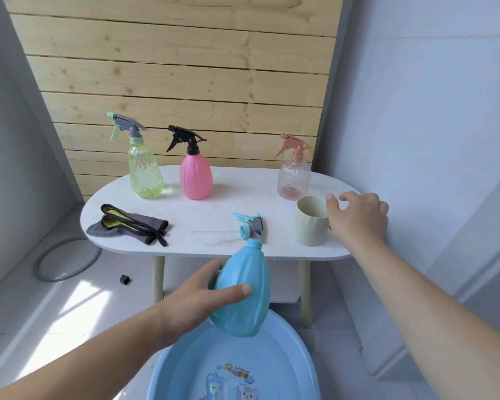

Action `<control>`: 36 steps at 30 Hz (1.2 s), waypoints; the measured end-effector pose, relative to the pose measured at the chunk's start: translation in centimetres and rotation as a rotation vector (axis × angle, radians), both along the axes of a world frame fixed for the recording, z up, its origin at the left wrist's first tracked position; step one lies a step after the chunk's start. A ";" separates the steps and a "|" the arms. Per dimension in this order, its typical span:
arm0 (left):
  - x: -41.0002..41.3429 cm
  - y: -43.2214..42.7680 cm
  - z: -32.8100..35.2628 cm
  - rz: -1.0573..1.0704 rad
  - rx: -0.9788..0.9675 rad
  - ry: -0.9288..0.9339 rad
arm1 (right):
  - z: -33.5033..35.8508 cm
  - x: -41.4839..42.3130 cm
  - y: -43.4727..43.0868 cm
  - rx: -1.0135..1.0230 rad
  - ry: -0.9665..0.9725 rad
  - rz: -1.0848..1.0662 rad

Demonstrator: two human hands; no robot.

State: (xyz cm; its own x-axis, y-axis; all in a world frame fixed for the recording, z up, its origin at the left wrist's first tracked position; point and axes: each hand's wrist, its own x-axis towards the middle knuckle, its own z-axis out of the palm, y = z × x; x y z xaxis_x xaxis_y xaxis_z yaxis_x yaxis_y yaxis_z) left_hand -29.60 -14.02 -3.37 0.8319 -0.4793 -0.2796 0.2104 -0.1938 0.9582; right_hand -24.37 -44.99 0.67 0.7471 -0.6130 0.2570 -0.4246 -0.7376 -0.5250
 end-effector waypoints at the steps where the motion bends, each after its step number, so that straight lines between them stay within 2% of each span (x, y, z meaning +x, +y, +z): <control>1: 0.0 -0.4 0.0 -0.004 -0.001 0.001 | -0.2 -0.2 -0.8 0.066 0.049 -0.010; 5: 0.1 -1.6 -0.3 -0.008 -0.016 0.002 | -0.7 -0.9 -2.2 0.355 0.108 0.095; 13: 0.1 -2.4 -0.3 0.010 -0.022 -0.017 | -1.9 -2.3 -3.5 0.520 0.073 0.169; 17: -0.1 -2.0 -0.5 0.021 -0.031 -0.020 | -1.0 -3.8 -2.6 0.814 0.076 0.301; 23: -0.5 -0.5 -0.7 0.026 -0.016 -0.066 | 0.4 -6.9 0.4 0.942 0.038 0.502; 27: -1.3 1.2 -1.7 0.025 0.023 -0.079 | 0.0 -9.1 2.4 1.072 0.123 0.604; 32: -2.5 4.4 -4.2 0.024 0.139 -0.062 | -3.0 -10.7 4.2 1.187 0.317 0.564; 36: -2.8 6.0 -6.0 0.031 0.226 -0.035 | -8.3 -10.9 5.6 1.121 0.531 0.487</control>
